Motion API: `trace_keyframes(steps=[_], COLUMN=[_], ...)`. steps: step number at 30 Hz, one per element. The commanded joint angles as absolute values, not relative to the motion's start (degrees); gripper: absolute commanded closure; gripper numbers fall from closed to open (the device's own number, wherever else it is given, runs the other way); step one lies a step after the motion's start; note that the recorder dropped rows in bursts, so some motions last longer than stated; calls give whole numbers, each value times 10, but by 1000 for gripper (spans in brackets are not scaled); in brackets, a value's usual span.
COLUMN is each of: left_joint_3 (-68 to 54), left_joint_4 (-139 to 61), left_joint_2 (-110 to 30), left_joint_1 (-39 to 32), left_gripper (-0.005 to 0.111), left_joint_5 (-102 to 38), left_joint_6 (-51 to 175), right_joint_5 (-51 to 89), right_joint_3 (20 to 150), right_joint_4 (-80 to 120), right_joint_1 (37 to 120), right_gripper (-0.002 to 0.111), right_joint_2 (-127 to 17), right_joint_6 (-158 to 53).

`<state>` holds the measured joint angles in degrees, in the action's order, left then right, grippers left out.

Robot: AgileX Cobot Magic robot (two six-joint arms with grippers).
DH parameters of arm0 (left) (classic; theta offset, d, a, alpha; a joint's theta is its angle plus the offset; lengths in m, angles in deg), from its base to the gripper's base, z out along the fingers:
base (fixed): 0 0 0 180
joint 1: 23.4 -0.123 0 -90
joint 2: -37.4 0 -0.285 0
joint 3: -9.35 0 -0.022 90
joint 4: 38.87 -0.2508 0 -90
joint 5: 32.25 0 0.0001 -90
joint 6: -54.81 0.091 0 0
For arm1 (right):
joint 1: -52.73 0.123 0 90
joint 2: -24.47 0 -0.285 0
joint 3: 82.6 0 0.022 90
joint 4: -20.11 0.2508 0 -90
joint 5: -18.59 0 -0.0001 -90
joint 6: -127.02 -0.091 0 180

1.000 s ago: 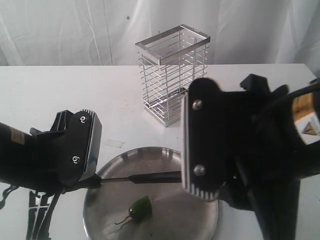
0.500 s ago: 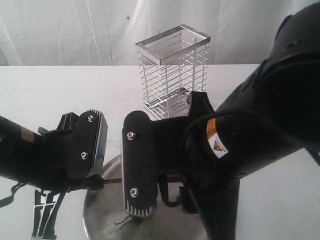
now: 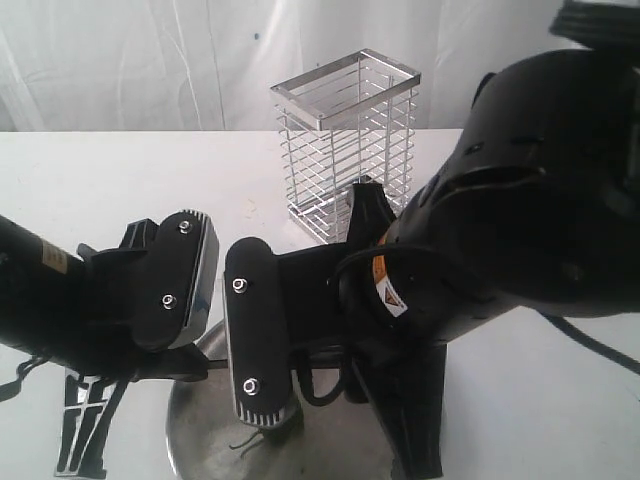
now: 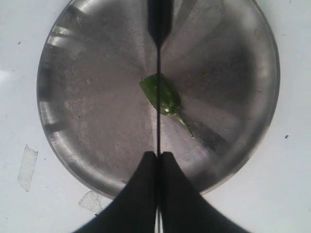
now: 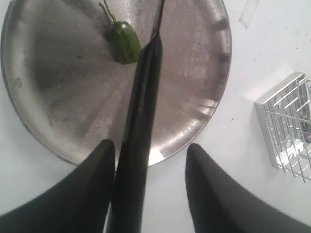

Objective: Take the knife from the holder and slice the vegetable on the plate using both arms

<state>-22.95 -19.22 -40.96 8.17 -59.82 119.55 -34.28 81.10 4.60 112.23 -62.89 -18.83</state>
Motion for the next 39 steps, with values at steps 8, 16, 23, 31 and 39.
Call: trace_keyframes(steps=[8, 16, 23, 31, 39], left_joint_3=[-227, -227, -227, -226, -226], left_joint_4=[-188, -188, -188, -197, -251], left_joint_2=[-404, -404, -404, -397, -351], left_joint_1=[82, 82, 82, 82, 75], left_gripper=[106, 106, 106, 97, 58], left_joint_5=[-616, -618, -618, -603, -581], left_joint_6=[1192, 1192, 1192, 1177, 1091], right_joint_5=[-328, -325, -315, -356, -383], right_joint_3=[814, 814, 814, 812, 770], right_joint_4=[38, 38, 29, 21, 17], right_joint_1=[1121, 1121, 1121, 1121, 1109], right_gripper=[69, 72, 107, 108, 108], right_joint_2=[-629, -649, -653, -644, -603], right_joint_6=[-188, -188, -193, -320, -470])
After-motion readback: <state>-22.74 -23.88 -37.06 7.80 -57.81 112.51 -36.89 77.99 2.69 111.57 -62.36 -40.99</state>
